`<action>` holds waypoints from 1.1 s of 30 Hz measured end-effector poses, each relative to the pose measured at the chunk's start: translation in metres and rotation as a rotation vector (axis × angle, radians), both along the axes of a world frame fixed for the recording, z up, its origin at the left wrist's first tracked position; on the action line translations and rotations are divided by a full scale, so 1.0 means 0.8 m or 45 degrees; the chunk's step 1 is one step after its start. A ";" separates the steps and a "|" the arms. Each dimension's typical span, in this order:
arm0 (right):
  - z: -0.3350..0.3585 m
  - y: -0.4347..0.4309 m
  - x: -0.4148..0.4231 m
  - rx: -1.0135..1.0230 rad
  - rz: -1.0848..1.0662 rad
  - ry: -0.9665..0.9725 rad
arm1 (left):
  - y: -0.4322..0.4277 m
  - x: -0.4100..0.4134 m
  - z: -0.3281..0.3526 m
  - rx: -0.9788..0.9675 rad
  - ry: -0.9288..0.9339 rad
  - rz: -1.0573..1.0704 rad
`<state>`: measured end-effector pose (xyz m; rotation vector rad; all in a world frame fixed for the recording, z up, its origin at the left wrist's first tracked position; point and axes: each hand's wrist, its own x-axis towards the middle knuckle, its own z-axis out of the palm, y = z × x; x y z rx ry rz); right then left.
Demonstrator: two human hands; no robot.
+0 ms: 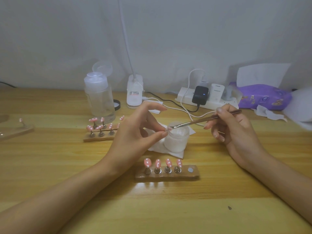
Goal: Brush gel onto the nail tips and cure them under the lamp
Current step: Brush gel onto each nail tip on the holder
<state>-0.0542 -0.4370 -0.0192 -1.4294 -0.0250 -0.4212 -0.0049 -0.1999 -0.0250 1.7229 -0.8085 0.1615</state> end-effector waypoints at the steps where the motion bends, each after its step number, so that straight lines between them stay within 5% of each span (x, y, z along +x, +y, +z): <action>1: 0.001 -0.001 0.000 0.012 -0.008 -0.010 | 0.000 0.000 0.000 -0.002 0.004 -0.002; 33: 0.001 0.001 -0.001 -0.040 -0.023 0.002 | 0.002 0.002 -0.003 -0.052 0.107 -0.029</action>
